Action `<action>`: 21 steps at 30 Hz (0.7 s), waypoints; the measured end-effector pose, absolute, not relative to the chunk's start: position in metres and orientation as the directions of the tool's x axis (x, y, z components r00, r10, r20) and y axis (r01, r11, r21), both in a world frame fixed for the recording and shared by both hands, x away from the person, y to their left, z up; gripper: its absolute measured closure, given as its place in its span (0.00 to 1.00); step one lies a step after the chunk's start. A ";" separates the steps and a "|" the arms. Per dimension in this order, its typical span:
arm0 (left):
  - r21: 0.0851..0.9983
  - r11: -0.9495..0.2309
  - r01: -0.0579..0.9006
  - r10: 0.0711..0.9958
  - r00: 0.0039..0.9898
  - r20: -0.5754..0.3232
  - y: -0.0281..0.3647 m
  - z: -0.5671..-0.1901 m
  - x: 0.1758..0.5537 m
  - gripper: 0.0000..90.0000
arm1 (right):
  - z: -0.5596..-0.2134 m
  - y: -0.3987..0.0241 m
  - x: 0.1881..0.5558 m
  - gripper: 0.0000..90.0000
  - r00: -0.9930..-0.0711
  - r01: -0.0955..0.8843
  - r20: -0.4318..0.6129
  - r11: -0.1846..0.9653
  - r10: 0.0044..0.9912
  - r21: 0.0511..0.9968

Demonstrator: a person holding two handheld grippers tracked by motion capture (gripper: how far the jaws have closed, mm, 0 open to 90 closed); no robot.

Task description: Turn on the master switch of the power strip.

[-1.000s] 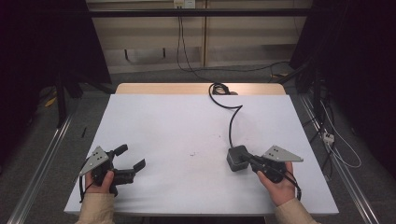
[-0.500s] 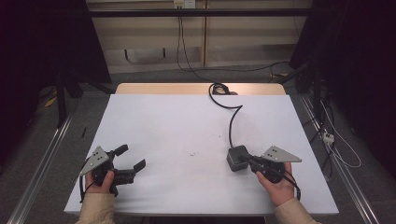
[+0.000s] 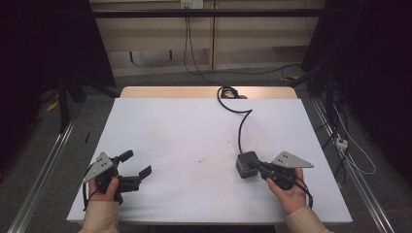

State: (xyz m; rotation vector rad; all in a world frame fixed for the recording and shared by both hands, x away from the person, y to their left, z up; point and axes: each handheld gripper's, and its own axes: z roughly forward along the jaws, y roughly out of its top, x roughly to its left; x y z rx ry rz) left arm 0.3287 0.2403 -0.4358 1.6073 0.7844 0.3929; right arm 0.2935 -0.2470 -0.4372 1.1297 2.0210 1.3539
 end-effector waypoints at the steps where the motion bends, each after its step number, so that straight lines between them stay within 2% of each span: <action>1: 0.963 -0.026 0.267 0.680 0.711 -0.178 0.240 -0.436 0.329 0.04 | -0.437 -0.247 0.294 1.00 -0.561 0.378 0.070 0.180 0.825 0.908; 21: 0.963 -0.031 0.266 0.678 0.714 -0.175 0.239 -0.436 0.329 0.04 | -0.437 -0.246 0.293 1.00 -0.561 0.389 0.074 0.184 0.824 0.903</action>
